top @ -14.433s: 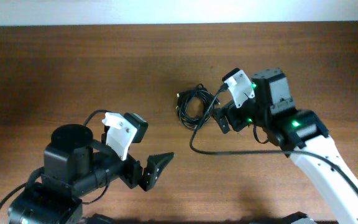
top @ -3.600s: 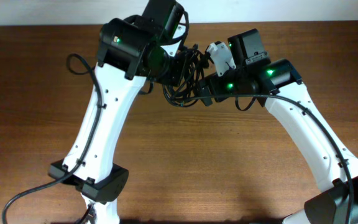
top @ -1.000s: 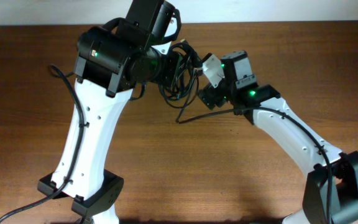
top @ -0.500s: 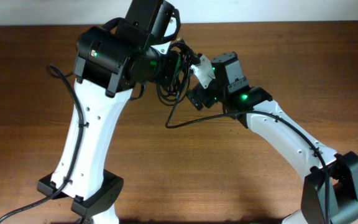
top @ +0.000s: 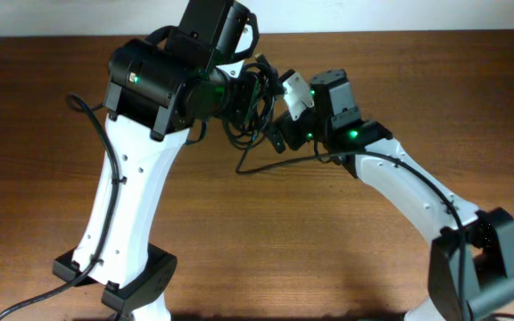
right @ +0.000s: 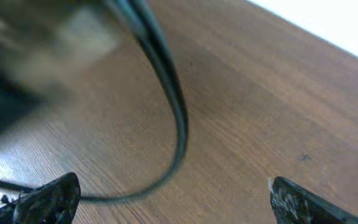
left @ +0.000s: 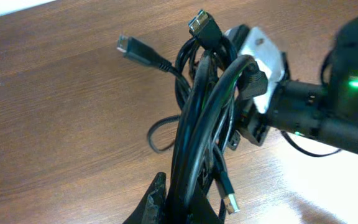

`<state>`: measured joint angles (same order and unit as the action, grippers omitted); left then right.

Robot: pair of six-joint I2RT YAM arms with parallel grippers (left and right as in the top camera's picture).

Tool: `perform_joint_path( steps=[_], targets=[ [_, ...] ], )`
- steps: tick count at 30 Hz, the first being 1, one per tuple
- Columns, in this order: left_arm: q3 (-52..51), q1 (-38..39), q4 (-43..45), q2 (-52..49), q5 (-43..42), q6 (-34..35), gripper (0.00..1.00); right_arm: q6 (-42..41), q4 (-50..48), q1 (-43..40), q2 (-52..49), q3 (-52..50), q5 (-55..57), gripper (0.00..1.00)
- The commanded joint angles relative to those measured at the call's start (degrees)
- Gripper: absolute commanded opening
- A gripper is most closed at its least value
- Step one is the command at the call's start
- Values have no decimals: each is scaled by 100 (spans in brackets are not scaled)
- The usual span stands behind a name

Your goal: Untangle cables

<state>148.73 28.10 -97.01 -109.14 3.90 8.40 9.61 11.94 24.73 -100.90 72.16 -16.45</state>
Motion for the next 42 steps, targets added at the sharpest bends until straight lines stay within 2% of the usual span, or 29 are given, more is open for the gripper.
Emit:
perform_joint_path(
  steps=[1,7,12,17,18,21,25,30,33,39,42],
  targets=[
    [133,-13,31,203,42,-31,0,-70,-15,55,-234,101,-98,92],
    [133,-13,33,203,42,-31,0,-70,-26,170,-275,101,-101,93],
    [133,-13,46,203,39,-31,0,-136,-254,492,-275,103,-177,100],
    [133,-13,46,203,42,-33,0,-332,-734,531,-267,103,-632,99],
    [133,-13,46,203,42,-33,0,-332,-769,531,-267,103,-721,95],
    [133,-13,72,203,42,-33,0,-435,-793,568,-267,103,-826,95],
    [133,-15,79,203,175,-33,0,-433,-704,557,-267,103,-354,99],
    [144,-9,216,203,195,-31,0,-435,-518,422,-269,103,-136,98],
    [144,-15,195,203,195,-31,0,-588,-219,-210,-269,103,-42,98],
    [144,-15,221,205,197,-33,0,-595,439,-2199,-271,103,-457,98],
    [144,-15,258,203,197,-33,0,-533,605,-2706,-251,103,-533,98]
  ],
)
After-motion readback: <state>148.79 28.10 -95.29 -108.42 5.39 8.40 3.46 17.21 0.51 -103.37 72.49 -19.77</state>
